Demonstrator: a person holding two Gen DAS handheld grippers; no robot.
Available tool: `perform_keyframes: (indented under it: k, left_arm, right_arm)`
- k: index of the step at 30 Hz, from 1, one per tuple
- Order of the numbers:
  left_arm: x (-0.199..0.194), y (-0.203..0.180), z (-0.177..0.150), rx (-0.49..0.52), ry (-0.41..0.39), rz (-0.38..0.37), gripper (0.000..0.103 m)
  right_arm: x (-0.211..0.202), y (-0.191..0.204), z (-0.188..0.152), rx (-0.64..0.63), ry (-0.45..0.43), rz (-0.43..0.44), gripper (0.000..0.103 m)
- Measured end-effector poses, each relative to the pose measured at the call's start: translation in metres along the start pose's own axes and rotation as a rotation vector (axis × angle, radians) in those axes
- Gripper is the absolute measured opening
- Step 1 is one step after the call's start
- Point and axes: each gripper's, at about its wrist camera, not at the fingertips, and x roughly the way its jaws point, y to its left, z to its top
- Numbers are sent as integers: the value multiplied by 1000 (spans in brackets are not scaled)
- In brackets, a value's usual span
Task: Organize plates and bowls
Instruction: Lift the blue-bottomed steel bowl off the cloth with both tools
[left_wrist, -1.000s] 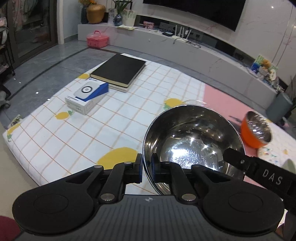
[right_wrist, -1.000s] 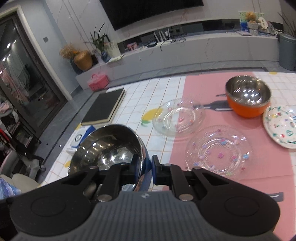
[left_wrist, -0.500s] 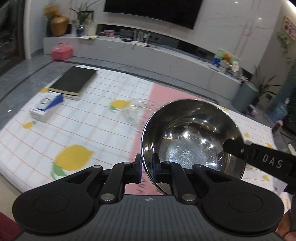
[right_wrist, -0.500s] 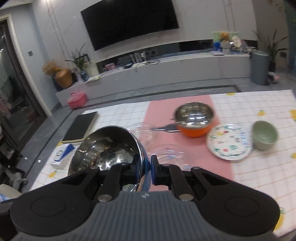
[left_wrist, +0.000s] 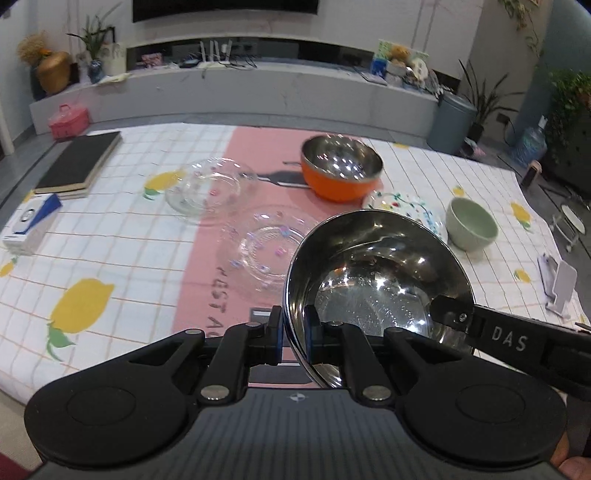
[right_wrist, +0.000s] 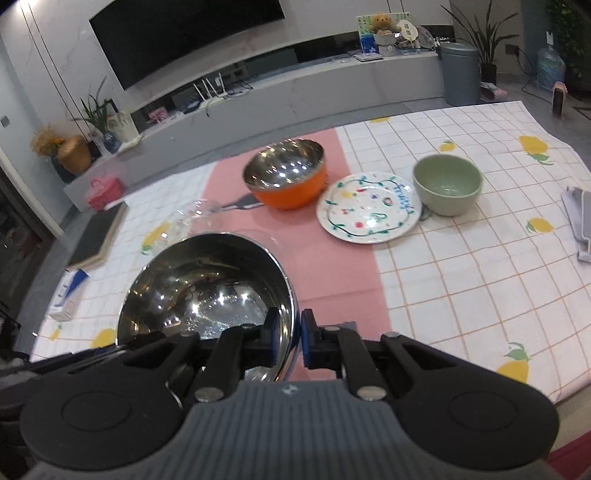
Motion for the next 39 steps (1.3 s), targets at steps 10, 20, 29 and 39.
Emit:
perform_keyframes:
  k: [10,20,29,39]
  left_arm:
    - [36,-10,-15,25,117,-11,13]
    - [53,-18,-21,73,178,26,13]
    - [56,-23,-23,114,157,59,13]
    - [56,-30,-27,162,165,80,43]
  right_arm:
    - [37,-25,-7,78,119,-18,14]
    - [49,-22,-13,33,152,-63,14]
    - [53,-11,-16,-48,143,-117,12]
    - [60,-4,-19,-75,156,-114,13]
